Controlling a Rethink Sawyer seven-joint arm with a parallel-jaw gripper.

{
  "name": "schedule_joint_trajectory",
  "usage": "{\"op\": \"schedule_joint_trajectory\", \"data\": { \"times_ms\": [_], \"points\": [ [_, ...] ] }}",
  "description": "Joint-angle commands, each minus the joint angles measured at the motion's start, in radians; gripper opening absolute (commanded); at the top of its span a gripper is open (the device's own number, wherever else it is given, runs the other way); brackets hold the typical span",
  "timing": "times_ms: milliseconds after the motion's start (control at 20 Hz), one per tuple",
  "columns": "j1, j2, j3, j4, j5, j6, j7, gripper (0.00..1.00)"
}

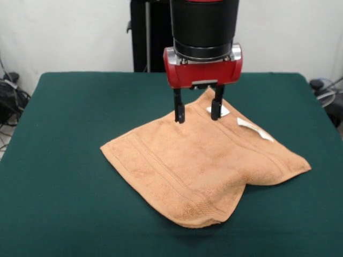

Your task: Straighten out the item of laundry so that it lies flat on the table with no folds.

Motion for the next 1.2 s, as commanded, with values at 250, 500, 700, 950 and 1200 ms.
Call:
{"op": "schedule_joint_trajectory", "data": {
  "times_ms": [250,500,700,950,1200],
  "points": [
    [0.012,-0.022,-0.027,0.165,-0.006,-0.085,0.198,1.00],
    [0.013,-0.001,-0.029,0.156,-0.013,-0.105,0.195,1.00],
    [0.014,0.034,-0.033,0.159,-0.021,-0.152,0.199,1.00],
    [0.016,0.048,-0.039,0.154,-0.030,-0.162,0.183,1.00],
    [0.006,0.088,-0.031,0.158,-0.032,-0.219,0.181,1.00]
  ]
}}
